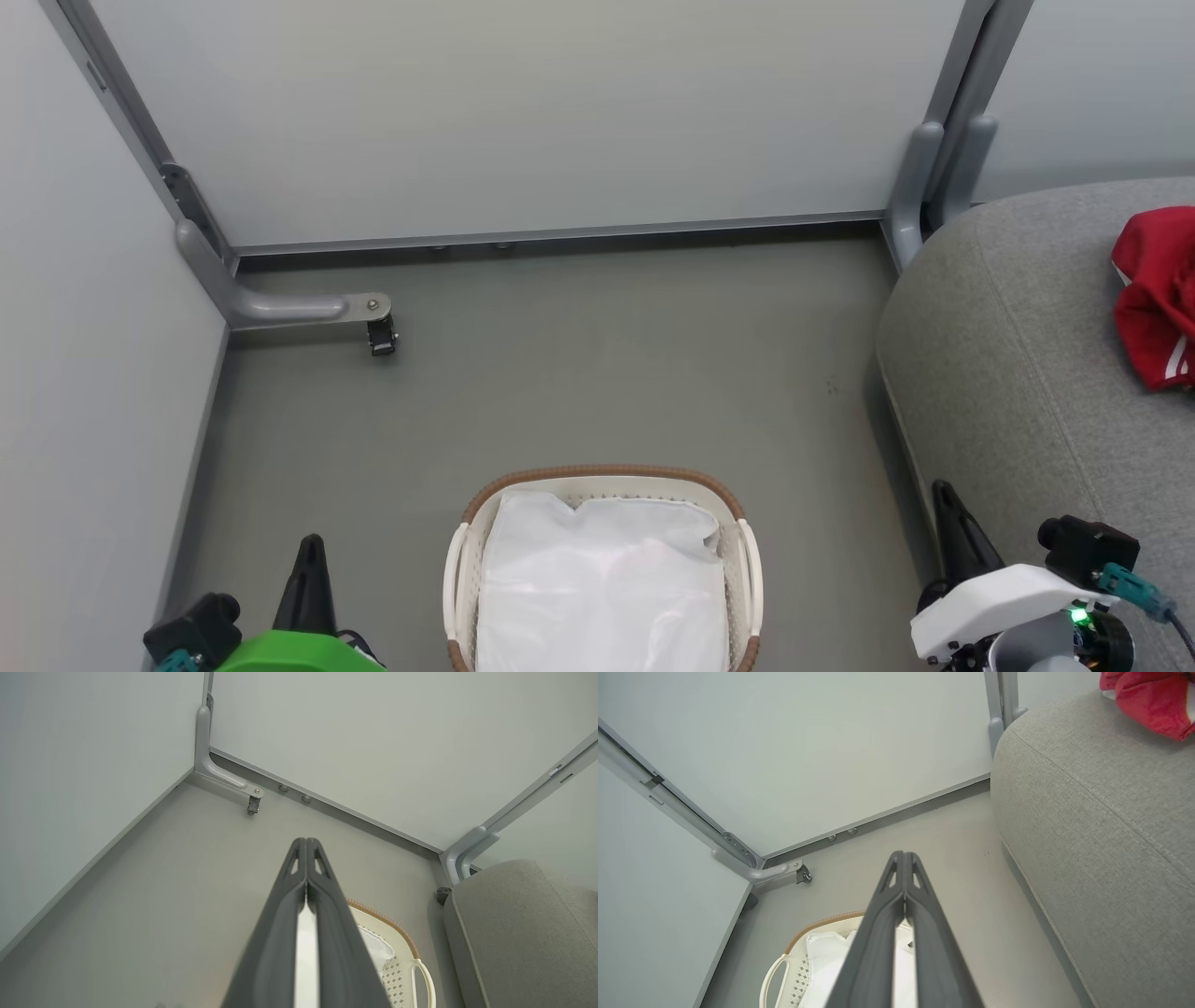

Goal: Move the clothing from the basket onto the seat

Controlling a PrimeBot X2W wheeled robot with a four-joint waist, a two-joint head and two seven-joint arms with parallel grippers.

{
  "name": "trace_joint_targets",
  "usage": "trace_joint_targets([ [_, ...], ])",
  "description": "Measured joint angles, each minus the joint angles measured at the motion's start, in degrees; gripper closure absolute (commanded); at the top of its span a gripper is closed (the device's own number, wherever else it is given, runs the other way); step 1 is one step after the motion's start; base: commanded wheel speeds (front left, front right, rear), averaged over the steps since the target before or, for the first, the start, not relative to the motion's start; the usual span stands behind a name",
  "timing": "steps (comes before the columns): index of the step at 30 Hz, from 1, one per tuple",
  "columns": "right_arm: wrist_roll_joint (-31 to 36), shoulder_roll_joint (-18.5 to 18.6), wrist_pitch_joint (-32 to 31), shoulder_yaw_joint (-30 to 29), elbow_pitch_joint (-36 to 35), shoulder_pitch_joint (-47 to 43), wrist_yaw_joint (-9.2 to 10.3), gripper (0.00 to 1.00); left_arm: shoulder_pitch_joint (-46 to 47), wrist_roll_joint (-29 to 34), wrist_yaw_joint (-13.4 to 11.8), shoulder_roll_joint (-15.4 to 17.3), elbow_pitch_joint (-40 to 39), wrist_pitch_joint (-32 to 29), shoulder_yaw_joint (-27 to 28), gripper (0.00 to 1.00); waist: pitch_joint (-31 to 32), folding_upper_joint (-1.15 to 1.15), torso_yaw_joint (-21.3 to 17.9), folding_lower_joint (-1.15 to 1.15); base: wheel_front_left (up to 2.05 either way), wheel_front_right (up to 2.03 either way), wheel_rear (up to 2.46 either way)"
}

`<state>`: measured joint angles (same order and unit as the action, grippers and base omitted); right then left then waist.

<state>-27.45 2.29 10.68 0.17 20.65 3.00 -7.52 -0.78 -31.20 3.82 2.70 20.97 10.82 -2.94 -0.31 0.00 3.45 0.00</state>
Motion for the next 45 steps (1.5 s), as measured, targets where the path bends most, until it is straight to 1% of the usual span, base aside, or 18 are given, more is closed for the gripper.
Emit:
trace_joint_targets([
  [9,-8.4,0.0,-2.2,-0.9,-0.8,0.1,0.00,1.00,0.3,-8.0,0.5,0.0,-0.7,-2.2,1.2,1.00,0.0,0.00,-0.3,0.00,0.00,0.00,0.00],
  [23,-19.6,0.1,-5.2,-2.0,-2.0,0.6,0.00,1.00,1.5,-18.5,1.2,0.0,-2.1,-5.2,2.9,1.00,0.0,0.00,-0.7,0.00,0.00,0.00,0.00],
  [45,-34.2,0.1,-9.1,-3.5,-3.5,1.2,0.00,1.00,3.2,-32.2,1.8,0.0,-3.7,-9.2,5.0,1.00,0.1,0.00,-1.4,0.00,0.00,0.00,0.00],
])
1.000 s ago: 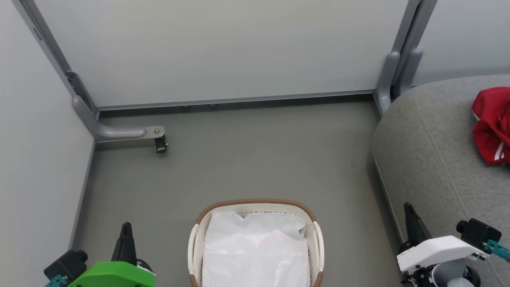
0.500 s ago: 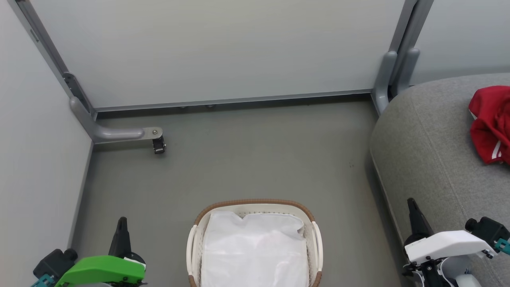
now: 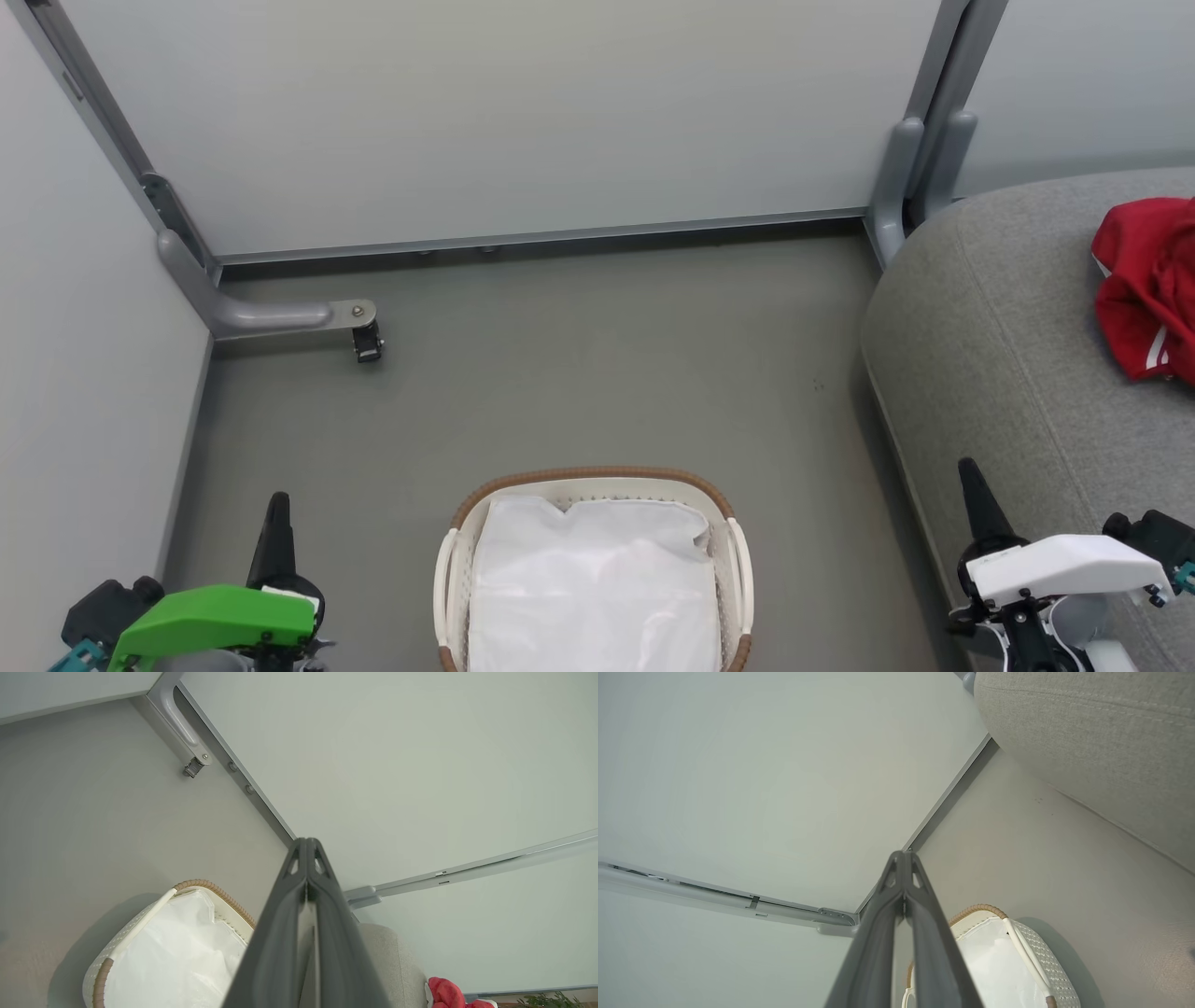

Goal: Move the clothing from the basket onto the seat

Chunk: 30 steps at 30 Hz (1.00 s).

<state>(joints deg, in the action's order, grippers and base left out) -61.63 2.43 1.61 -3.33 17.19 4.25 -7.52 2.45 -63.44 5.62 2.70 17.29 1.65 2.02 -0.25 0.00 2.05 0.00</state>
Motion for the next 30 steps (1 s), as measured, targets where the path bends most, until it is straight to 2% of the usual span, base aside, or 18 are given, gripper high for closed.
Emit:
trace_joint_targets([
  [30,-16.1,0.2,-4.2,-1.7,-1.6,1.0,0.01,1.00,1.7,-15.1,0.9,0.0,-1.7,-4.2,2.3,1.00,0.0,0.00,-0.9,0.00,0.00,0.00,0.00],
])
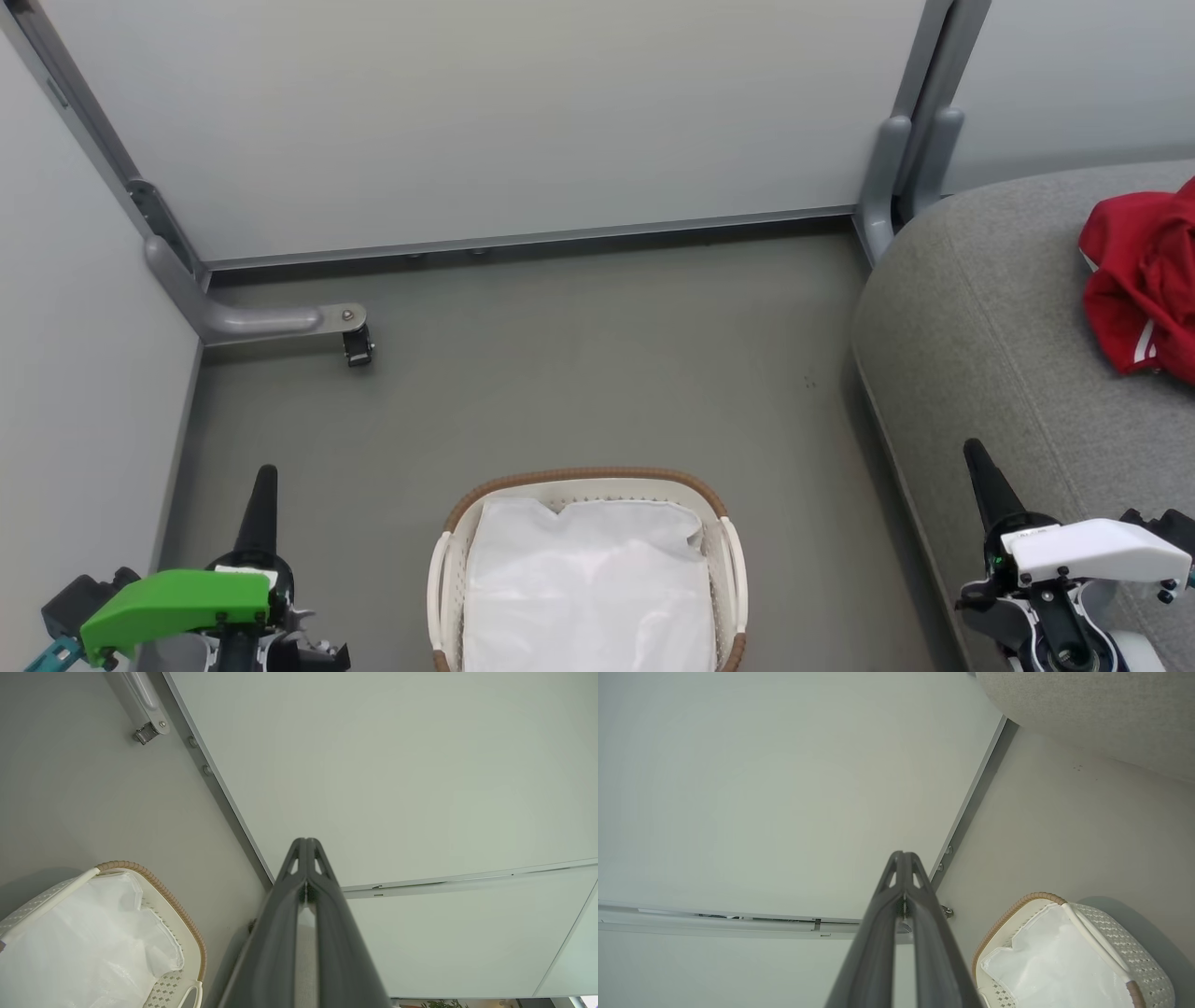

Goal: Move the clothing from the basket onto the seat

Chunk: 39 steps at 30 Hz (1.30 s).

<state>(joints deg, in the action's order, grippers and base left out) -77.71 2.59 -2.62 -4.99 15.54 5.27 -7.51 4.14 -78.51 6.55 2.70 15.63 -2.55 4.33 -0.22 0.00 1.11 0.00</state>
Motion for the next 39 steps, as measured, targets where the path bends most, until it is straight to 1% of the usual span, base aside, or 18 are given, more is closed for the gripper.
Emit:
trace_joint_targets([
  [25,-10.8,0.1,-2.9,-1.1,-1.0,0.4,0.01,1.00,1.2,-10.3,0.6,0.0,-1.0,-3.0,1.6,1.00,0.0,0.00,-0.8,0.00,0.00,0.00,0.00],
  [35,-14.4,0.1,-4.0,-1.5,-1.4,0.7,0.01,1.00,1.7,-13.7,0.8,0.0,-1.5,-4.0,2.2,1.00,0.0,0.00,-1.1,0.00,0.00,0.00,0.00],
  [39,-14.6,0.1,-4.0,-1.5,-1.4,0.7,0.01,1.00,1.8,-13.8,0.8,0.0,-1.6,-4.0,2.2,1.00,0.0,0.00,-1.1,0.00,0.00,0.00,0.00],
])
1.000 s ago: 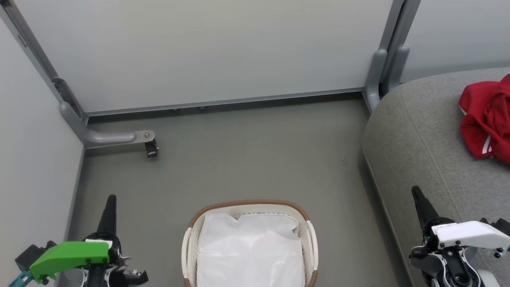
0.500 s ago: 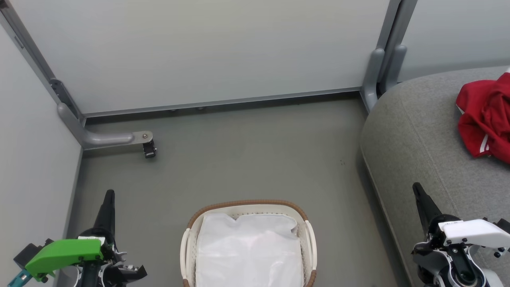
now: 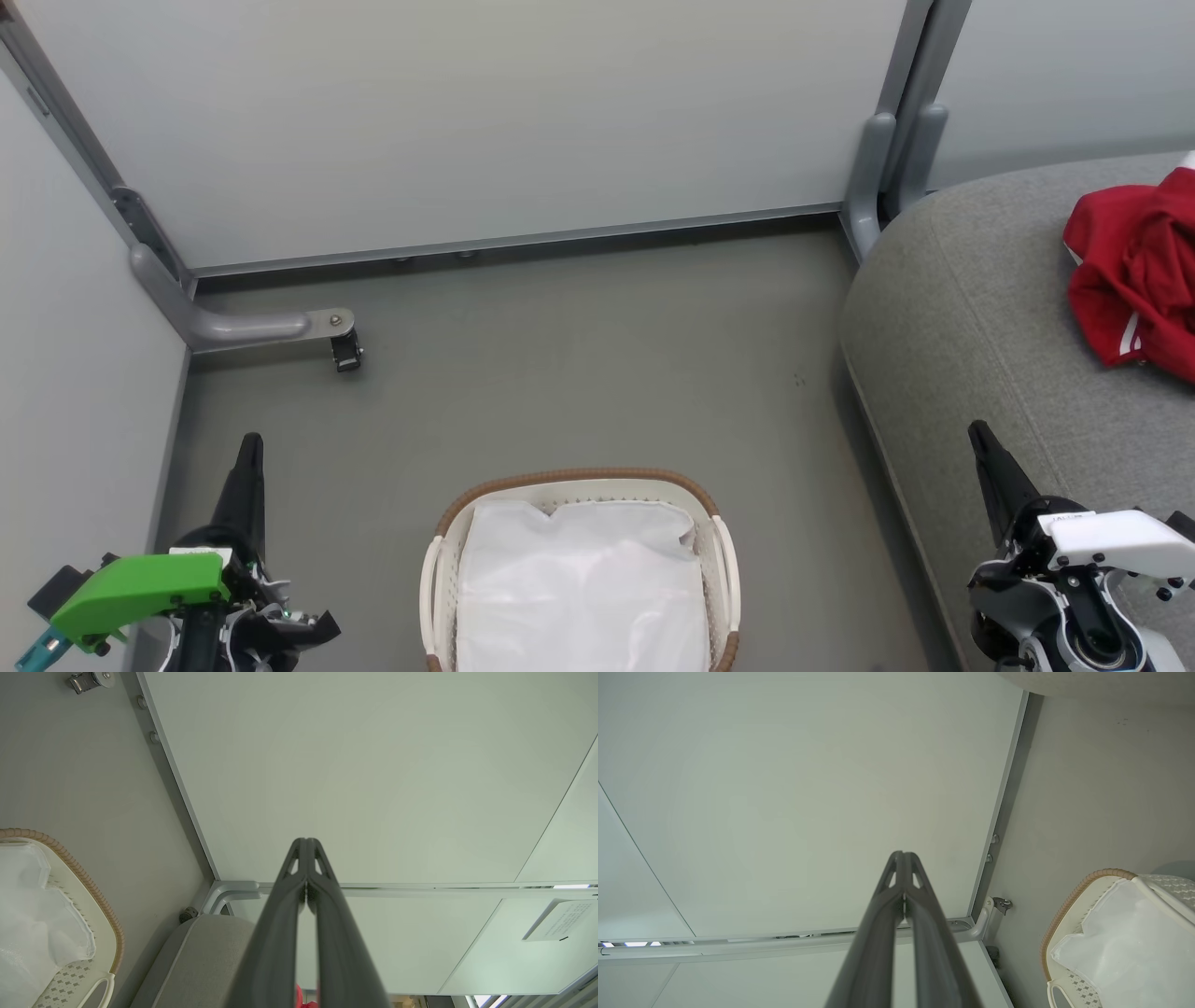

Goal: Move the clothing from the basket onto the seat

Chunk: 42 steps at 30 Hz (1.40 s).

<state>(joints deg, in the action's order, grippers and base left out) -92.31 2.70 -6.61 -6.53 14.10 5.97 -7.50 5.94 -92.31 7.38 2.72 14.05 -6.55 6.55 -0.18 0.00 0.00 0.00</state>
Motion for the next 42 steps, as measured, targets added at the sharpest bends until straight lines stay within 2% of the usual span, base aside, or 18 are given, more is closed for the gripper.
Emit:
trace_joint_targets([
  [42,0.0,0.0,0.0,0.0,0.0,0.0,0.00,1.00,0.0,0.0,0.0,0.0,0.0,0.0,0.0,1.00,0.0,0.00,0.0,0.00,0.00,0.00,0.00],
])
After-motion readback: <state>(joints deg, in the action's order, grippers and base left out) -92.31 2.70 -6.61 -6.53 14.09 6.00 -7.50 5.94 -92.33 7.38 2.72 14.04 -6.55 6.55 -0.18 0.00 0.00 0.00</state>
